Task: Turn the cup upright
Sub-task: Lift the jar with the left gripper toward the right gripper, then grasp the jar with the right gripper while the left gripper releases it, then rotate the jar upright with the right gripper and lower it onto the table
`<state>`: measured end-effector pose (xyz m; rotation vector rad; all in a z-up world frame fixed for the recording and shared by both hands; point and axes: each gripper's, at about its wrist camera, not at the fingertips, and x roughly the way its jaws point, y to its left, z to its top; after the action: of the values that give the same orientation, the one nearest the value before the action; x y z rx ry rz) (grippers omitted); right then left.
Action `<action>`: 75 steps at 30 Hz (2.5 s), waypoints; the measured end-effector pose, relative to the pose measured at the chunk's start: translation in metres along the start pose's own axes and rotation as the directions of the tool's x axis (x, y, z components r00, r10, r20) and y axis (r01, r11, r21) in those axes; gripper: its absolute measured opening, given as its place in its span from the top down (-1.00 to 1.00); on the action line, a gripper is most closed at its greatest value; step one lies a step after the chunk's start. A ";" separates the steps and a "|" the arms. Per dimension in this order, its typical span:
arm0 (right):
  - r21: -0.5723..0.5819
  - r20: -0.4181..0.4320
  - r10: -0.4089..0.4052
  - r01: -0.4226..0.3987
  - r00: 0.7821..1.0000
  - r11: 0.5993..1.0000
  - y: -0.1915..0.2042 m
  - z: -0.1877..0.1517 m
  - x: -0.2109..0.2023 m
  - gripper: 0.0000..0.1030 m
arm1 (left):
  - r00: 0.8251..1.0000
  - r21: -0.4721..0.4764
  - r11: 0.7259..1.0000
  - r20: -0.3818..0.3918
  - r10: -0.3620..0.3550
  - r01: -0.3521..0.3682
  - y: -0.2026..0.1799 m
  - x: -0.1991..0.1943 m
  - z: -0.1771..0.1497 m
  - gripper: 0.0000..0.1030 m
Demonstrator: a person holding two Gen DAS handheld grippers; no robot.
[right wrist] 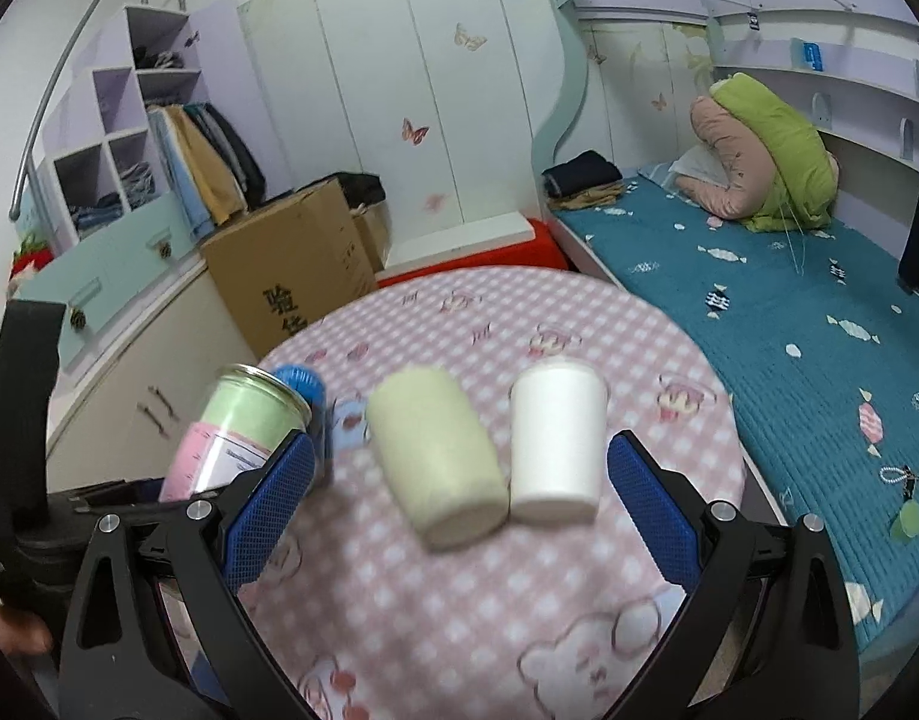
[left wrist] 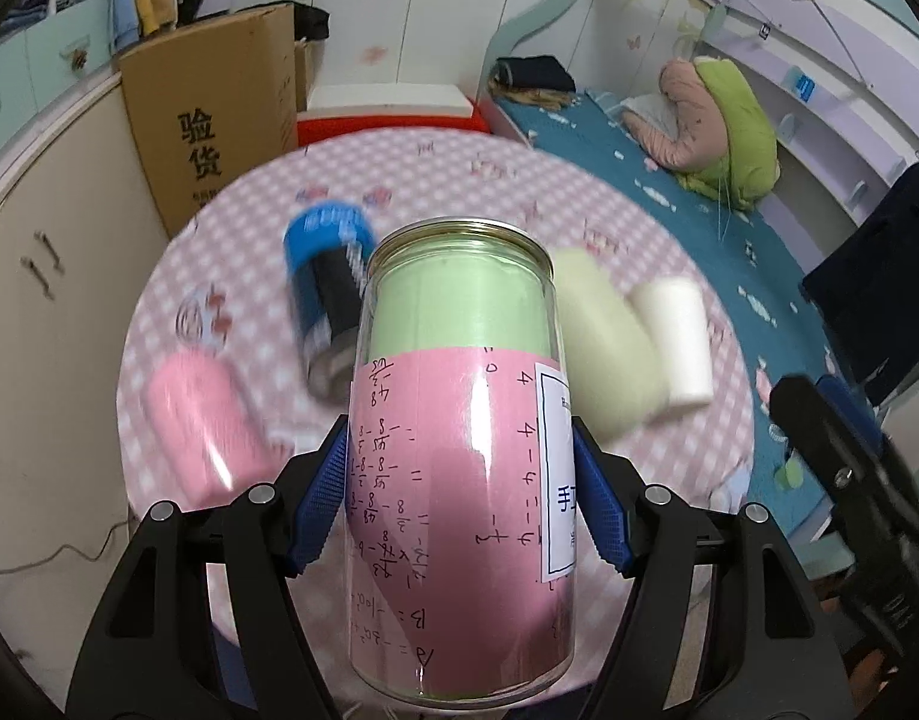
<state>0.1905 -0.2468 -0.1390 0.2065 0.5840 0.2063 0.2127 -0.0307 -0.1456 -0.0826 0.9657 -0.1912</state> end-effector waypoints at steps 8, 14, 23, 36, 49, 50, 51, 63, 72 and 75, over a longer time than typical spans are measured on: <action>-0.010 -0.053 -0.006 0.005 0.999 1.000 0.008 -0.030 -0.004 -0.84 | 0.999 -0.008 1.000 -0.052 -0.017 0.017 0.000 0.013 -0.041 -0.35; -0.024 -0.085 -0.019 0.017 0.996 1.000 0.013 -0.039 0.002 -0.84 | 0.998 -0.004 1.000 -0.064 0.006 -0.007 0.003 0.033 -0.047 -0.37; -0.018 -0.101 -0.023 0.022 0.995 1.000 0.017 -0.041 0.006 -0.84 | 1.000 -0.004 1.000 -0.001 -0.016 0.016 0.014 0.016 -0.043 -0.75; 0.008 -0.183 0.063 -0.062 0.981 0.998 0.058 -0.036 0.029 -0.84 | 0.990 -0.031 0.997 0.116 0.081 -0.077 0.075 -0.038 -0.046 -0.77; 0.085 -0.354 0.126 -0.102 0.927 0.991 0.081 -0.045 0.089 -0.84 | 0.990 -0.071 0.992 0.086 0.108 -0.102 0.129 -0.023 -0.048 -0.77; 0.087 -0.360 0.127 -0.102 0.924 0.991 0.082 -0.045 0.091 -0.84 | 0.991 -0.066 0.993 0.084 0.104 -0.099 0.129 -0.022 -0.049 -0.77; 0.097 -0.372 0.138 -0.109 0.918 0.989 0.082 -0.045 0.095 -0.84 | 0.991 -0.064 0.993 0.083 0.102 -0.097 0.129 -0.021 -0.049 -0.77; 0.106 -0.385 0.218 -0.191 0.897 0.976 0.081 -0.040 0.094 -0.31 | 0.992 -0.102 0.991 0.081 0.094 -0.086 0.135 -0.016 -0.041 -0.77; -0.165 -0.138 0.069 -0.092 0.988 0.982 0.105 -0.022 0.039 -0.30 | 0.991 -0.119 0.992 0.120 0.056 -0.041 0.123 -0.028 -0.033 -0.77; -0.175 -0.129 0.069 -0.091 0.989 0.980 0.102 -0.026 0.038 -0.30 | 0.992 -0.109 0.993 0.113 0.055 -0.042 0.117 -0.027 -0.035 -0.77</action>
<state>0.1928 -0.1359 -0.1541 0.0419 0.6750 0.3506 0.1837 0.0899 -0.1621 -0.1666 0.8611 -0.0888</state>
